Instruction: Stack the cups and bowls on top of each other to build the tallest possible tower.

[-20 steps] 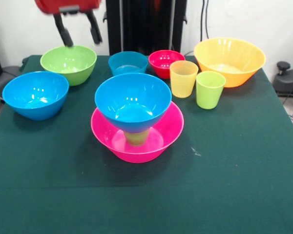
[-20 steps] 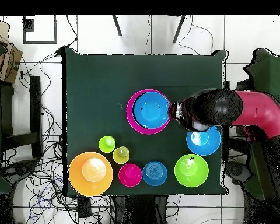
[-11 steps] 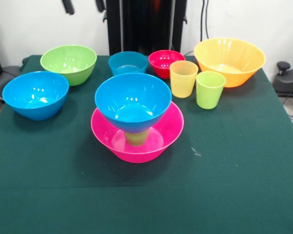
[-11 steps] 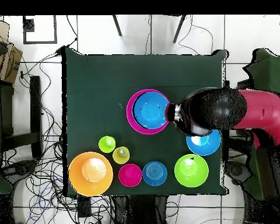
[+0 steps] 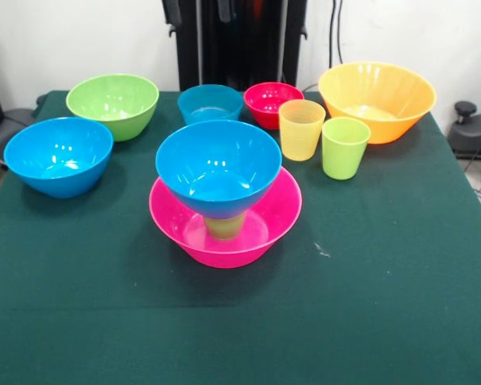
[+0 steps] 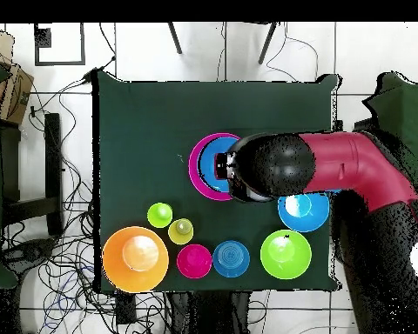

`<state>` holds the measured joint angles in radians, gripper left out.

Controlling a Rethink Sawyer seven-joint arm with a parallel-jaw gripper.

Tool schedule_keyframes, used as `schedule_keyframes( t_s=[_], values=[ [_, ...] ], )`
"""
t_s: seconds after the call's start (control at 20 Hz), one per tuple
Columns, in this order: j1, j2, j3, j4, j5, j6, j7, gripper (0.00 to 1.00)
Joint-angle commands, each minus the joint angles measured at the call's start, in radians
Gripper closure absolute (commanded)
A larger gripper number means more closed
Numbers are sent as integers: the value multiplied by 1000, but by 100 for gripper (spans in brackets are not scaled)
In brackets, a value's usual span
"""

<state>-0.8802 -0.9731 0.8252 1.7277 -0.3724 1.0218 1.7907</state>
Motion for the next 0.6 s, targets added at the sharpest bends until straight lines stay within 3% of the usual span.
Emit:
schedule_keyframes(
  t_s=[0.05,0.6],
  values=[
    [16,79,-80,57,-83,-72,-23,0],
    [60,40,-112,146,-37,-137,89,0]
  ],
)
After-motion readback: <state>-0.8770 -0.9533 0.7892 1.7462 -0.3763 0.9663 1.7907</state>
